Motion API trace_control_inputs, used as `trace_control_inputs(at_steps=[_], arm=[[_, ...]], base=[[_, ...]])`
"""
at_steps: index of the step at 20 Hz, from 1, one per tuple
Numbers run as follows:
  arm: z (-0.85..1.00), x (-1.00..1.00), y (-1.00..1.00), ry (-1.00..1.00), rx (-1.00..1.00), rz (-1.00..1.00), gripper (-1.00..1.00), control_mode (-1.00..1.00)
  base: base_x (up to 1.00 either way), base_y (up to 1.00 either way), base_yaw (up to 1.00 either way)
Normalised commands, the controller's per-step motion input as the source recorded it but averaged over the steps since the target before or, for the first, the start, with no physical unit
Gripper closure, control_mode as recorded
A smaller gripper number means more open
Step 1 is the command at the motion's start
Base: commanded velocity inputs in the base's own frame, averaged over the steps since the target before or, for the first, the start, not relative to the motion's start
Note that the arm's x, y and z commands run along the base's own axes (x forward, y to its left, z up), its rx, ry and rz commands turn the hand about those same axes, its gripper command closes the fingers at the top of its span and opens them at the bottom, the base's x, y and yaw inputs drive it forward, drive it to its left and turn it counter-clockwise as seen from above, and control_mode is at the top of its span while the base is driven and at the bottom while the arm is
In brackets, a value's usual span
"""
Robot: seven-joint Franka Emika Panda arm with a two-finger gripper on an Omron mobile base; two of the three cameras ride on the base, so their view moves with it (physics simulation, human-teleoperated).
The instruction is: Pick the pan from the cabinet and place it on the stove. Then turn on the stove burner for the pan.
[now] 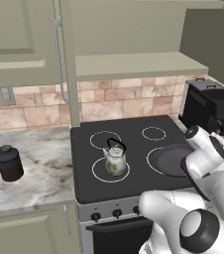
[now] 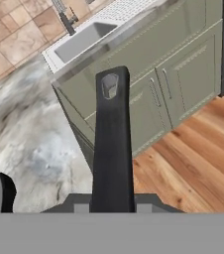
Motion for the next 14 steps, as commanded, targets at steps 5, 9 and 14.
trace_control_inputs(at_steps=[5, 9, 14], arm=[[-0.18, 0.09, -0.05, -0.05, 0.00, -0.02, 1.00, -1.00], [-0.24, 0.15, -0.05, -0.06, 0.00, -0.03, 1.00, -1.00], [-0.28, 0.23, 0.00, -0.05, 0.00, -0.05, 1.00, -1.00]], base=[[0.00, 0.00, 0.00], [0.00, 0.00, 0.00], [0.00, 0.00, 0.00]])
